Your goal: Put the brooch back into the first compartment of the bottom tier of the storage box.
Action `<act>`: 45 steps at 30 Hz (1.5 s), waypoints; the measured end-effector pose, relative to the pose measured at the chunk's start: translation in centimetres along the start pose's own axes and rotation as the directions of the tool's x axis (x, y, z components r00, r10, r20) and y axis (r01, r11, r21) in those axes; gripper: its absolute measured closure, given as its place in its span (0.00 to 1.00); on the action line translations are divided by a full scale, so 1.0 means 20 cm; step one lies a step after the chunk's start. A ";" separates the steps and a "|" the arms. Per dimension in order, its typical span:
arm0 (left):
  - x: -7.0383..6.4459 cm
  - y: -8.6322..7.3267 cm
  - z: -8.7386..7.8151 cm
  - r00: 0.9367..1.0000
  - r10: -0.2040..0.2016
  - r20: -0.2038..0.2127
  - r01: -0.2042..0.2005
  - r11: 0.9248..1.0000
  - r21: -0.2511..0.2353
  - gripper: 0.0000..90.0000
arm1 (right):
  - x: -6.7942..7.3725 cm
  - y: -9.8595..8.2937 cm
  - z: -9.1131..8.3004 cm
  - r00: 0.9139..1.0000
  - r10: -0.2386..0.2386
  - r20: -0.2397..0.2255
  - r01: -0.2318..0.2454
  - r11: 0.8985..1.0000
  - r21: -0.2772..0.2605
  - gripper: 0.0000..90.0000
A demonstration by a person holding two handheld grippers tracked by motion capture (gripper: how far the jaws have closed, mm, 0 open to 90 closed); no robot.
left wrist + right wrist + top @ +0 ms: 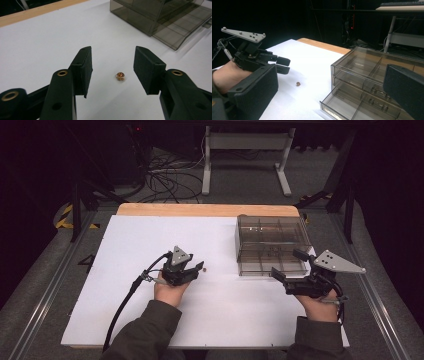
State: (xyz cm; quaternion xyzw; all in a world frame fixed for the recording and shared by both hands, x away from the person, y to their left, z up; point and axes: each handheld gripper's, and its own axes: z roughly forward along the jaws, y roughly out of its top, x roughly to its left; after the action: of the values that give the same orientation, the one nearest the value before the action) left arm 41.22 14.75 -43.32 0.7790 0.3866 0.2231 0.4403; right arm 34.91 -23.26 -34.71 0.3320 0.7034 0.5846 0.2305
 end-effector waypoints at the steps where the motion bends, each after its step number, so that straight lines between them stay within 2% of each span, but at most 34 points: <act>1: 0.00 0.00 0.01 1.000 0.006 -0.004 -0.006 1.000 0.005 0.55 | 0.00 0.00 0.00 1.000 0.001 0.000 -0.001 1.000 0.002 0.01; 6: 0.00 -0.01 0.04 1.000 0.012 -0.014 -0.012 1.000 0.022 0.56 | 0.00 0.00 0.01 1.000 0.005 -0.003 -0.005 1.000 0.010 0.01; 22: -0.01 -0.03 0.14 1.000 -0.019 0.008 0.018 0.996 0.084 0.60 | -0.01 -0.01 0.01 1.000 0.016 -0.003 -0.016 1.000 0.017 0.01; 29: -0.02 -0.04 0.16 1.000 -0.019 0.006 0.018 0.994 0.104 0.62 | -0.01 0.00 0.01 1.000 0.018 -0.004 -0.018 1.000 0.019 0.01; 41: -0.04 -0.03 0.21 1.000 -0.023 0.011 0.021 0.989 0.144 0.69 | 0.00 -0.01 0.02 1.000 0.016 -0.007 -0.016 1.000 0.023 0.01; 45: -0.06 -0.03 0.23 1.000 -0.010 0.004 0.009 0.985 0.171 0.72 | 0.00 -0.01 0.02 1.000 0.017 -0.008 -0.017 1.000 0.023 0.01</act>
State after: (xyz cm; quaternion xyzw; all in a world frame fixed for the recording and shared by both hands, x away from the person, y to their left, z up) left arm 43.41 11.71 -46.18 0.8127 0.4068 0.1853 0.3739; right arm 35.20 -23.11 -34.90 0.3382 0.7083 0.5798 0.2188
